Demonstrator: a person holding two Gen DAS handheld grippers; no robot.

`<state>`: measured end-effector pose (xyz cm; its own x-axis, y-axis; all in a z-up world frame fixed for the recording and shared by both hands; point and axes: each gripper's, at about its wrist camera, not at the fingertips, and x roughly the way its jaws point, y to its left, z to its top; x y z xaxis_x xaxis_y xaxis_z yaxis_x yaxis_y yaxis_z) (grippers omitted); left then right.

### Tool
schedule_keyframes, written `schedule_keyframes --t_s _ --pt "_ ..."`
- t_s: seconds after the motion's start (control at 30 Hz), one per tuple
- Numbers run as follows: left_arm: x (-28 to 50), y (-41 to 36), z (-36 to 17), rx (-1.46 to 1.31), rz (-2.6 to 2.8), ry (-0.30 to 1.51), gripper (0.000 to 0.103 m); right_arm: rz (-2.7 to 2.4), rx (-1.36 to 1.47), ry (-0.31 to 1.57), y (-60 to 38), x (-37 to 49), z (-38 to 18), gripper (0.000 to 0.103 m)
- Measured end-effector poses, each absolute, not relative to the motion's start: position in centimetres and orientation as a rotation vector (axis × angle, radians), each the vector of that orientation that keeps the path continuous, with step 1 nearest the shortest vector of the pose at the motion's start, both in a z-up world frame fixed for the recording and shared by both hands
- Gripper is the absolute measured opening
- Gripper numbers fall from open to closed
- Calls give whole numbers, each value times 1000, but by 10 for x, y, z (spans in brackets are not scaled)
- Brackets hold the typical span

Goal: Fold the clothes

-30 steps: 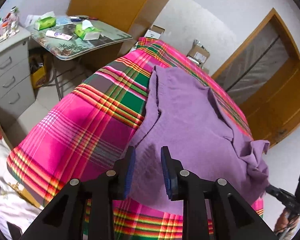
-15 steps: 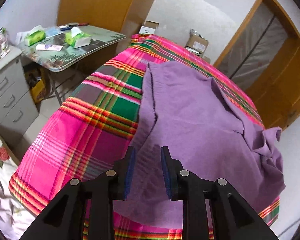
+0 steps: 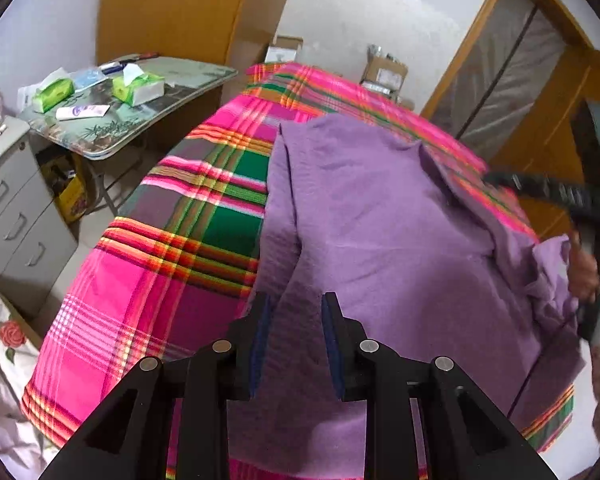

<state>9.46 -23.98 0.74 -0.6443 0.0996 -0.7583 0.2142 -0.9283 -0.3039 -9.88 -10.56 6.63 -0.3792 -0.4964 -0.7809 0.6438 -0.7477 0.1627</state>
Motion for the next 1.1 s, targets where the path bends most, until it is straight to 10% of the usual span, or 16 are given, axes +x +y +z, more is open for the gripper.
schedule_keyframes --t_s 0.47,0.9,1.1 --pt "66 -231 1 1434 -2734 424 35 -1967 1212 314 -244 -130 20 38" --pt "61 -219 -1 1464 -2731 269 35 -2041 1322 311 -264 -145 -3 27" --pt "60 -221 1 1456 -2738 259 11 -2051 1282 211 -260 -145 11 25"
